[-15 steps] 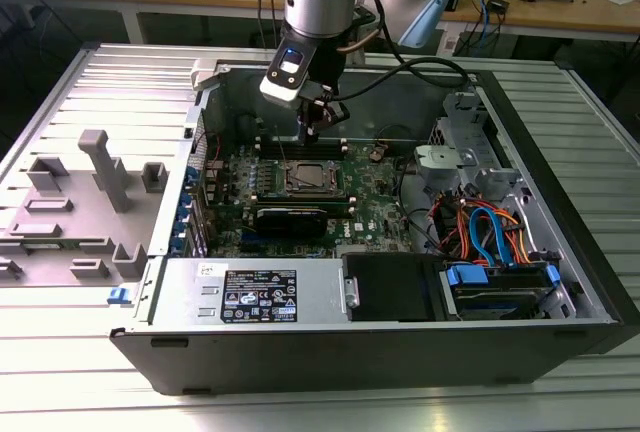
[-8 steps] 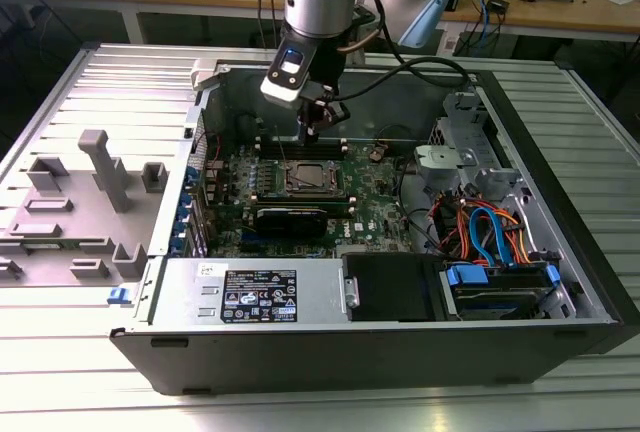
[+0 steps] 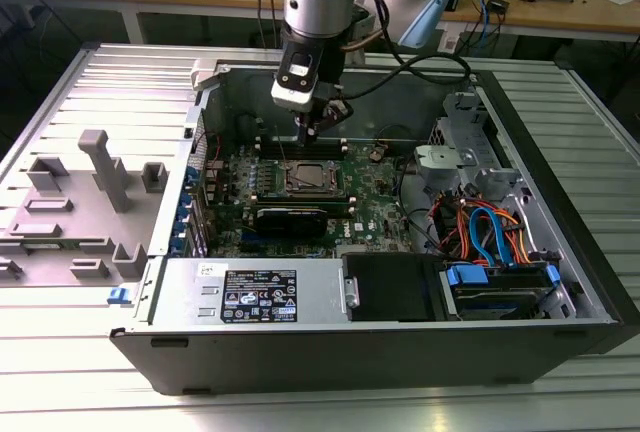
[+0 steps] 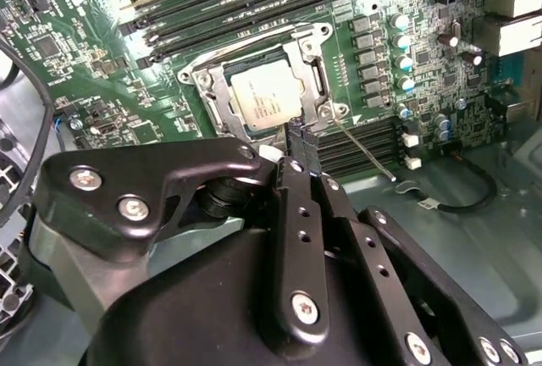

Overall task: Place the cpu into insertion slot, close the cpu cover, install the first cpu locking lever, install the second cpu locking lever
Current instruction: 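Install the first cpu locking lever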

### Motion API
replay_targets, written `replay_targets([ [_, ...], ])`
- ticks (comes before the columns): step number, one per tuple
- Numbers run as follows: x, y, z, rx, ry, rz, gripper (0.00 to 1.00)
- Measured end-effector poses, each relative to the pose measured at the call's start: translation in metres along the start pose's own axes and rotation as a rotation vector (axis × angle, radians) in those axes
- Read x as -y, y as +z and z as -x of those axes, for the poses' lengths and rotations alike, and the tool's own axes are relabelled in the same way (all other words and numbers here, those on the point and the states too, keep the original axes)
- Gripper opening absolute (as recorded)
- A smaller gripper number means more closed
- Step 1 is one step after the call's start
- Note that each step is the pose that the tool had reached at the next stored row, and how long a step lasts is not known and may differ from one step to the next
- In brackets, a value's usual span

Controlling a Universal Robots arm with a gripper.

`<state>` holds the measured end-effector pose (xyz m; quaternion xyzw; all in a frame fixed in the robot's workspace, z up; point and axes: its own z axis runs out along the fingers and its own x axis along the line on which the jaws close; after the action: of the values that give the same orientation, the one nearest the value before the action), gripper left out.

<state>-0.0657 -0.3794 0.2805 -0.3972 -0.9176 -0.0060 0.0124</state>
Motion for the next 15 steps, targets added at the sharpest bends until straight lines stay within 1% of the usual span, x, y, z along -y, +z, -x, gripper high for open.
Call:
replay_targets([
  [4, 0.0048, 0.0, -0.0043, -0.0001, -0.019, -0.0005, 0.11],
  [6, 0.0085, 0.0002, -0.0078, -0.001, -0.032, 0.0, 0.11],
  [11, 0.0105, 0.0003, -0.0093, -0.001, -0.078, -0.0013, 0.11],
  [14, 0.0111, 0.0002, -0.0098, -0.001, -0.129, -0.003, 0.11],
  [15, 0.0114, 0.0002, -0.01, -0.0011, -0.163, -0.004, 0.11],
])
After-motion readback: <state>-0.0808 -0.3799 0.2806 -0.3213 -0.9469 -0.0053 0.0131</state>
